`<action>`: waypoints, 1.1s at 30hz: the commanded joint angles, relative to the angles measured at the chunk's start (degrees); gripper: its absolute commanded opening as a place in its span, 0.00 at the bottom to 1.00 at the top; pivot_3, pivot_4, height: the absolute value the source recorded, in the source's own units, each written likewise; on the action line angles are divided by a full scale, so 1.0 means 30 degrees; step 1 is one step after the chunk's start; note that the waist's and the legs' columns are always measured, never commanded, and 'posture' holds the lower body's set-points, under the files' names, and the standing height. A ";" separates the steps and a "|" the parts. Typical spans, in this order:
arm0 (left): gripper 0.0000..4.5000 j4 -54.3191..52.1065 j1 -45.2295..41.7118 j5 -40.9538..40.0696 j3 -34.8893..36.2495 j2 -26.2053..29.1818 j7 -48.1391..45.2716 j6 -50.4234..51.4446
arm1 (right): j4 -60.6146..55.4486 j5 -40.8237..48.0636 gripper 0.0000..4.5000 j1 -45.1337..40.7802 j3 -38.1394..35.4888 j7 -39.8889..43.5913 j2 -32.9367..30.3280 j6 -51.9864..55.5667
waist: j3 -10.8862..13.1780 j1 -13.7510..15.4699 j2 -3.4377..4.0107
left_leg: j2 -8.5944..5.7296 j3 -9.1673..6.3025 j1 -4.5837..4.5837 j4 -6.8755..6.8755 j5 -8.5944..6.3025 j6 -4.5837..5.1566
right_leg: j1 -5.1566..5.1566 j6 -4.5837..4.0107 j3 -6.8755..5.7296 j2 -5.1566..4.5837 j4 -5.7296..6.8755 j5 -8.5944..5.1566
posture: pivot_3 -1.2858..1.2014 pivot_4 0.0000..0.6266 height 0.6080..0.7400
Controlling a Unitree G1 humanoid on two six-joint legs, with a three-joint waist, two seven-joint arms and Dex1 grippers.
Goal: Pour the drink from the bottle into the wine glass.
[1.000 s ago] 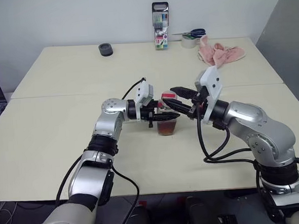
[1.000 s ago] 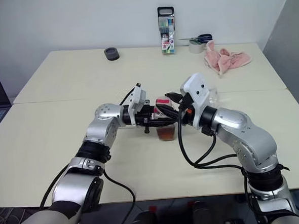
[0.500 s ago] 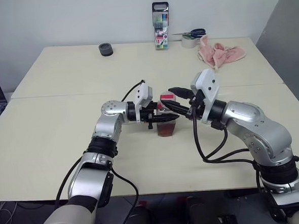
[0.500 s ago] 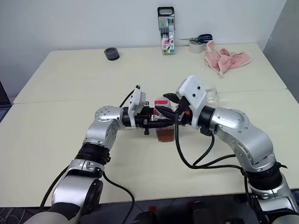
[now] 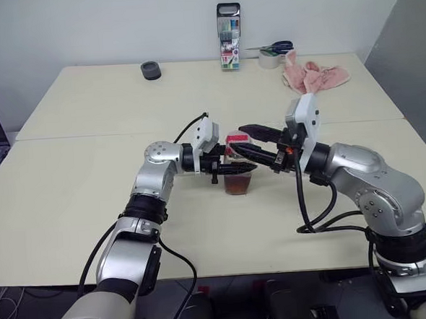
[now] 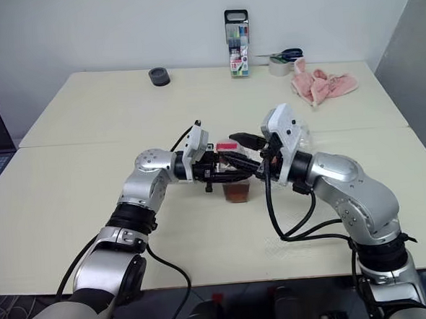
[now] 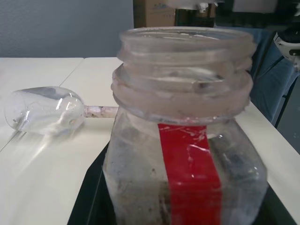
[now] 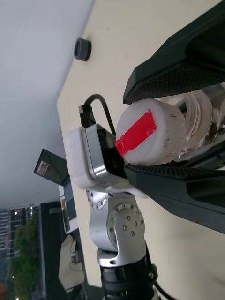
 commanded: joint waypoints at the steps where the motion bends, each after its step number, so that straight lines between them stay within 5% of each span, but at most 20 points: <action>1: 0.36 -0.0671 -0.0215 -0.0295 0.0230 -0.0027 0.0215 -0.0265 | -0.1494 0.0692 0.38 -0.0184 -0.0767 -0.0116 -0.0132 -0.0115 | 0.0000 0.0002 0.0000 | 0.0000 0.0000 0.0000 0.0000 0.0000 0.0000 | 0.0000 0.0000 0.0000 0.0000 0.0000 0.0000 | 0.52 0.24 1.00; 9: 0.36 -0.0589 0.0089 -0.0440 0.0814 0.0572 0.1130 -0.0115 | -0.1632 0.1577 0.38 0.2775 -0.5348 -0.2580 -0.0958 0.0780 | 0.0000 0.0123 -0.0002 | -0.0013 -0.0007 -0.0010 0.0002 -0.0001 0.0002 | 0.0010 0.0000 -0.0001 -0.0013 -0.0009 0.0000 | 0.52 0.24 1.00; 18: 0.36 -0.1266 0.0919 -0.0893 0.2291 0.1735 0.3094 0.0556 | 0.1636 -0.2729 0.38 0.8612 -0.7157 -0.5399 -0.1218 -0.1215 | 0.0001 0.0005 0.0017 | -0.0003 0.0044 0.0014 -0.0001 -0.0003 0.0005 | 0.0003 0.0000 0.0043 -0.0002 0.0013 0.0000 | 0.52 0.24 1.00; 26: 0.36 -0.0515 0.1013 -0.0456 0.3742 0.2976 0.6086 -0.0078 | 0.2503 -0.3261 0.97 0.8720 -0.7198 -0.5133 -0.1582 -0.1517 | -0.0002 -0.0034 0.0022 | 0.0018 0.0045 0.0037 -0.0008 -0.0003 0.0005 | 0.0013 0.0002 0.0046 0.0026 0.0018 -0.0001 | 0.52 0.24 1.00; 29: 0.36 -0.0153 0.1114 -0.0115 0.4329 0.3463 0.7912 -0.0391 | 0.2373 -0.3596 1.00 0.8520 -0.6868 -0.4049 -0.2662 -0.2179 | -0.0002 0.0023 0.0021 | 0.0010 0.0041 0.0035 -0.0008 -0.0003 0.0006 | 0.0013 0.0002 0.0042 0.0018 0.0013 -0.0001 | 0.52 0.24 1.00; 33: 0.36 0.0859 0.1093 0.0669 0.5711 0.4192 1.2189 -0.1173 | -0.0643 0.0721 1.00 0.6899 -0.6376 -0.0384 -0.3597 -0.0738 | 0.0001 -0.0055 0.0023 | 0.0017 0.0039 0.0039 -0.0008 -0.0003 0.0006 | 0.0015 0.0003 0.0043 0.0019 0.0010 -0.0001 | 0.52 0.24 1.00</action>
